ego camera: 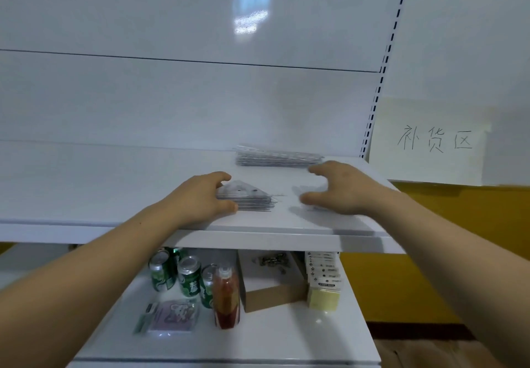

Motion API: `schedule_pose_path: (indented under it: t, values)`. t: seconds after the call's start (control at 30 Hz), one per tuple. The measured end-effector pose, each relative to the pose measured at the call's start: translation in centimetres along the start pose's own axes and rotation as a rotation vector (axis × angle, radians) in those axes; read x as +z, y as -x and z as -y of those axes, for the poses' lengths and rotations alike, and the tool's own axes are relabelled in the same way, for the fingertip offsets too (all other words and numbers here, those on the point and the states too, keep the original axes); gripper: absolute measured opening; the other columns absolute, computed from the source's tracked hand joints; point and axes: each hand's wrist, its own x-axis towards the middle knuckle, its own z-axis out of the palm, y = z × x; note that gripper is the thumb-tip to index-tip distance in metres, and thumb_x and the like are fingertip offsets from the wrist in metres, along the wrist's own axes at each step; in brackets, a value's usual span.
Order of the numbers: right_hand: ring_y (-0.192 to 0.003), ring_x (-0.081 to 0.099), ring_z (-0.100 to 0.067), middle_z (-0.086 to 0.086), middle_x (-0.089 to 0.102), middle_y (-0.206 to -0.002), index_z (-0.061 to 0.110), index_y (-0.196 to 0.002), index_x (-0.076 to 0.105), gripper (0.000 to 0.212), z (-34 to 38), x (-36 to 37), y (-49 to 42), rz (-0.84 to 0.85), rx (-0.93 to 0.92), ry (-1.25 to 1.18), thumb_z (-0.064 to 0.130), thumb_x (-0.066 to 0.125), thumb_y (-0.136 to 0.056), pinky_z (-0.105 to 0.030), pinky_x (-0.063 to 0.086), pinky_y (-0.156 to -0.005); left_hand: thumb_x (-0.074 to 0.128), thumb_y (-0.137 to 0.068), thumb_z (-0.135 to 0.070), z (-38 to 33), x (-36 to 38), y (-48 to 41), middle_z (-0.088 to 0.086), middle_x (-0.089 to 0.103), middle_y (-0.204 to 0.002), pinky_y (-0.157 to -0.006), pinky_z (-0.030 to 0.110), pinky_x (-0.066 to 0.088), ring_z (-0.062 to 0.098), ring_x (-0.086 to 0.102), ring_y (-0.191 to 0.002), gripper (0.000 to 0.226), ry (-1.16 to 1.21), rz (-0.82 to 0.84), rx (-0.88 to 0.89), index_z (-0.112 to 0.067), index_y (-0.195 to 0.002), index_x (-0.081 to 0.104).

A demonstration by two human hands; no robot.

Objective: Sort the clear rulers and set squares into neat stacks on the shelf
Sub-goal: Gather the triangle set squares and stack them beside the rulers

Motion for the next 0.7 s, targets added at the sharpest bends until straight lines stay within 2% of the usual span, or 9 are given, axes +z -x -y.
schedule_pose_path:
  t: [0.1, 0.2, 0.27, 0.37, 0.43, 0.6, 0.7]
  values:
    - [-0.137, 0.034, -0.020, 0.000, 0.033, -0.152, 0.025, -0.149, 0.026, 0.077, 5.0, 2.2, -1.8, 0.102, -0.144, -0.053, 0.054, 0.059, -0.086, -0.034, 0.028, -0.111, 0.070, -0.080, -0.034, 0.8, -0.2, -0.1, 0.000, 0.055, -0.129, -0.088, 0.025, 0.039, 0.015, 0.053, -0.103, 0.063, 0.070, -0.046, -0.003, -0.025, -0.137, 0.043]
    - [-0.136, 0.035, -0.023, -0.002, 0.033, -0.152, 0.025, -0.149, 0.025, 0.072, 7.2, 3.6, -3.2, 0.178, -0.180, 0.023, 0.050, 0.056, -0.089, -0.035, 0.029, -0.109, 0.069, -0.082, -0.023, 1.5, -0.2, 0.0, 0.002, 0.059, -0.124, -0.085, 0.022, 0.040, 0.012, 0.055, -0.095, 0.053, 0.103, -0.093, 0.011, -0.020, -0.132, 0.051]
    - [-0.135, 0.036, -0.021, -0.001, 0.037, -0.150, 0.024, -0.147, 0.030, 0.064, 7.3, 3.7, -3.5, 0.143, -0.189, 0.062, 0.043, 0.055, -0.092, -0.033, 0.029, -0.108, 0.068, -0.083, -0.022, 1.9, -0.1, 0.1, 0.000, 0.061, -0.122, -0.084, 0.021, 0.039, 0.014, 0.057, -0.101, 0.047, 0.105, -0.102, 0.032, -0.019, -0.128, 0.055]
    - [-0.129, 0.043, -0.019, 0.000, 0.043, -0.145, 0.027, -0.143, 0.036, 0.058, 7.0, 3.5, -3.4, 0.119, -0.177, 0.011, 0.037, 0.058, -0.091, -0.028, 0.033, -0.102, 0.068, -0.083, -0.034, 2.3, 0.0, 0.3, -0.004, 0.060, -0.122, -0.086, 0.021, 0.037, 0.014, 0.056, -0.110, 0.048, 0.109, -0.072, 0.059, -0.020, -0.127, 0.057]
    - [-0.123, 0.048, -0.017, -0.001, 0.048, -0.141, 0.028, -0.142, 0.038, 0.057, 6.8, 3.5, -3.4, 0.116, -0.155, -0.059, 0.035, 0.061, -0.090, -0.025, 0.035, -0.097, 0.065, -0.085, -0.040, 2.4, 0.0, 0.3, -0.003, 0.061, -0.124, -0.089, 0.022, 0.039, 0.012, 0.057, -0.108, 0.048, 0.143, -0.063, 0.071, -0.020, -0.127, 0.057]
    - [-0.112, 0.053, -0.016, 0.001, 0.053, -0.134, 0.026, -0.139, 0.042, 0.054, 6.8, 4.0, -3.3, 0.054, -0.140, -0.171, 0.029, 0.061, -0.089, -0.026, 0.040, -0.092, 0.061, -0.089, -0.030, 2.4, 0.0, 0.4, -0.001, 0.066, -0.115, -0.079, 0.021, 0.038, 0.008, 0.056, -0.090, 0.032, 0.165, -0.101, 0.101, -0.022, -0.121, 0.063]
    - [-0.117, 0.051, -0.016, 0.002, 0.052, -0.137, 0.024, -0.141, 0.039, 0.058, 7.0, 4.3, -3.1, 0.056, -0.140, -0.188, 0.032, 0.062, -0.088, -0.026, 0.038, -0.094, 0.058, -0.091, -0.029, 2.2, 0.1, 0.3, 0.000, 0.062, -0.122, -0.082, 0.021, 0.036, 0.011, 0.055, -0.097, 0.035, 0.139, -0.073, 0.106, -0.022, -0.126, 0.059]
